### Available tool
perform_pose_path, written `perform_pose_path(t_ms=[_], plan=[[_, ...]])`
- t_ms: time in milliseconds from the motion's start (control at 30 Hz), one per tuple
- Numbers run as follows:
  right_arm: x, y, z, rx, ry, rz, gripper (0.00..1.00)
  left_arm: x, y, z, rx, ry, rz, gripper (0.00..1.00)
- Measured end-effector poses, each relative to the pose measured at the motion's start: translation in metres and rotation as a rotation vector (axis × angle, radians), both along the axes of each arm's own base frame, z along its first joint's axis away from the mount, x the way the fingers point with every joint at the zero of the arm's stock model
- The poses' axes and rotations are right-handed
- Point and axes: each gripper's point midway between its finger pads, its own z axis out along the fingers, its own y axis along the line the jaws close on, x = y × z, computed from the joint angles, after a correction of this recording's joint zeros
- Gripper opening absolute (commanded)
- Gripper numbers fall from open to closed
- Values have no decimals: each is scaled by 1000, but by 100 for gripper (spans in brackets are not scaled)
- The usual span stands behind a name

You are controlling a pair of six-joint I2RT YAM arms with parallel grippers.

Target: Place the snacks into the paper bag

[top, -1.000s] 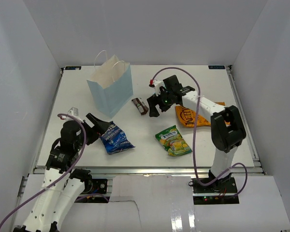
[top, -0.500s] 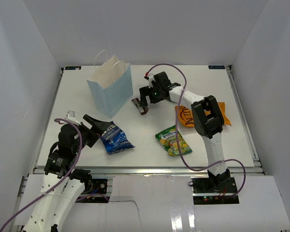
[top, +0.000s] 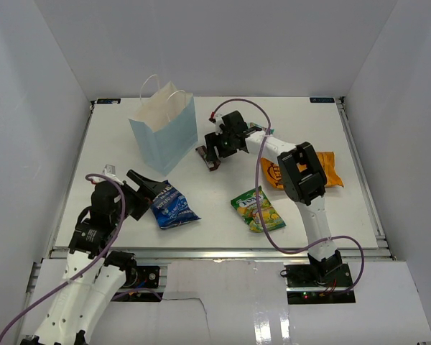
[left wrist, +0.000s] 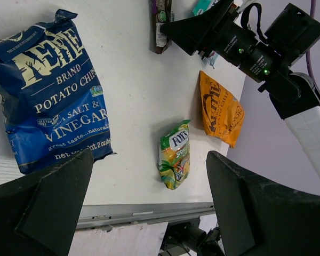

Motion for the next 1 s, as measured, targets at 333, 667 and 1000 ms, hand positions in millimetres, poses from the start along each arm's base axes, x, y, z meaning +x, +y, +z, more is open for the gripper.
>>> perform_pose_path(t_ms=[333, 667, 1000], plan=[[-6, -2, -7, -1, -22, 41, 34, 1, -16, -21, -99, 39, -31, 94], [-61, -16, 15, 83, 39, 260, 20, 21, -38, -25, -199, 57, -85, 93], [-169, -24, 100, 351, 55, 594, 18, 28, -60, -45, -262, 65, -173, 91]])
